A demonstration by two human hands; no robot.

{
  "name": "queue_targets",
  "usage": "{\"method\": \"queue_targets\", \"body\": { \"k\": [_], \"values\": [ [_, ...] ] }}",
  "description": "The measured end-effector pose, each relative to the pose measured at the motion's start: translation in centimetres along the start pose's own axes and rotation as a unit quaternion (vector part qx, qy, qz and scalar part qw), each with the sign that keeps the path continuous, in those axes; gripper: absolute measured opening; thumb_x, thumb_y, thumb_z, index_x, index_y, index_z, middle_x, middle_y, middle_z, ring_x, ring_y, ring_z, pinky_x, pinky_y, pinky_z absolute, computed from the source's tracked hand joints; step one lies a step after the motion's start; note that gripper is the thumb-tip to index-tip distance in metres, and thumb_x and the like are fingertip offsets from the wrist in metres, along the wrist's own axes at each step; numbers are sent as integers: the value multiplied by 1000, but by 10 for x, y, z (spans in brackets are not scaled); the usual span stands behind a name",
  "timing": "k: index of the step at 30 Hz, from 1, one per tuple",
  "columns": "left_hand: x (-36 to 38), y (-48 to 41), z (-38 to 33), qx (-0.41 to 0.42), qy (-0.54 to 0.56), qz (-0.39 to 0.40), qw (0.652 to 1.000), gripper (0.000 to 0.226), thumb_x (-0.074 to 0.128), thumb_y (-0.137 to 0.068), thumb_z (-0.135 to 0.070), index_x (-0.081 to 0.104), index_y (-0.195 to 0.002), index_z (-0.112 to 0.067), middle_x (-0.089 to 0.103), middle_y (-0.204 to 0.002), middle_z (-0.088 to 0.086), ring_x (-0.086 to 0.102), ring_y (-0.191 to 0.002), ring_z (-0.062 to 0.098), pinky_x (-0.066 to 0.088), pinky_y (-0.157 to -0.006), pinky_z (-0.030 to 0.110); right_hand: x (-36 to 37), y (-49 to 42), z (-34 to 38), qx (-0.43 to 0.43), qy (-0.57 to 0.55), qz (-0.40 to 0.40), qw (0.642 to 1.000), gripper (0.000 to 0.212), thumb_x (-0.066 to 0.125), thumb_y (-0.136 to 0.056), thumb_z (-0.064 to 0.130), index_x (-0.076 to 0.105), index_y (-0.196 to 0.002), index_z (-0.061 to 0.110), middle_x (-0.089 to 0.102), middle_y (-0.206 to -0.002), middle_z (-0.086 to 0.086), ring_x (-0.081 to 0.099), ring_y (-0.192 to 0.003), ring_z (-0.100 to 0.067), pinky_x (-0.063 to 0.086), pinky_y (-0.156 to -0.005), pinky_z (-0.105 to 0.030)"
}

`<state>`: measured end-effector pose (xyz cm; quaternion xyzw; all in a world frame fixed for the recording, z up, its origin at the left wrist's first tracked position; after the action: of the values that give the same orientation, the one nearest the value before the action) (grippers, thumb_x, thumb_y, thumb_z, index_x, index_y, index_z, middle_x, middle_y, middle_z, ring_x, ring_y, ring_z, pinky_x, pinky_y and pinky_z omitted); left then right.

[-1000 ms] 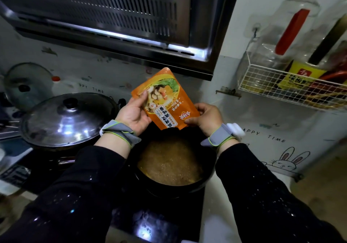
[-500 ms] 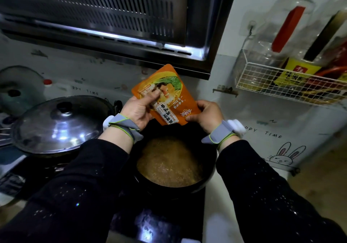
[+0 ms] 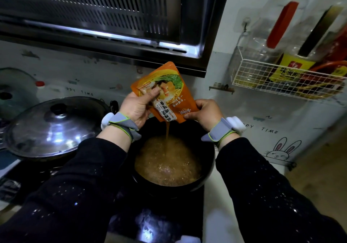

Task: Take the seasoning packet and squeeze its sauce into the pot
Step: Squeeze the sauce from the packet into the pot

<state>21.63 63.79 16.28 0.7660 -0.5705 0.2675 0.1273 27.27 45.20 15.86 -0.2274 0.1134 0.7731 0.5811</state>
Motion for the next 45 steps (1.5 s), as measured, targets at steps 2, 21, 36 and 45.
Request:
{"method": "queue_targets", "body": {
  "k": [2,21,36,45],
  "values": [
    [2,1,-2,14,-1,2,1000,15,64,-81,-5,63,-95,-12,76,-82,1,72,-82,17,59,-76,35,-1,0,0,1,-6,-4,1000,31,80,-62,8,71,-90,14,74,-93,-10,70,-82,-26,56,-86,-45],
    [14,1,-7,33,-12,23,999,44,35,-97,-38,54,-118,-5,67,-114,13,65,-107,26,53,-92,40,-11,-6,3,-11,-10,-10,1000,26,81,-58,7,64,-62,25,70,-77,-1,65,-71,-21,56,-82,-48],
    [18,0,-16,48,41,22,998,25,42,-97,-18,51,-116,-4,72,-93,7,68,-90,21,52,-93,41,-16,0,3,-2,-57,24,998,26,80,-59,0,66,-68,21,71,-79,-2,69,-78,-26,57,-82,-45],
    [22,10,-24,23,54,25,998,12,55,-89,-10,62,-98,-6,74,-88,8,69,-86,23,53,-90,43,-18,5,10,-8,-73,51,996,28,81,-57,-2,68,-68,20,71,-75,1,67,-69,-18,57,-76,-37]
  ]
}}
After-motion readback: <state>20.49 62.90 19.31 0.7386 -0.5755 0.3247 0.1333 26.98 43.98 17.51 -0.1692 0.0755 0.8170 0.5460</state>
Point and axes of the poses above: each hand's wrist, its own y-axis away from the middle knuckle, its own x-axis out of the palm, z = x × y, the point moved 4 cm from there along -y, towards the middle knuckle
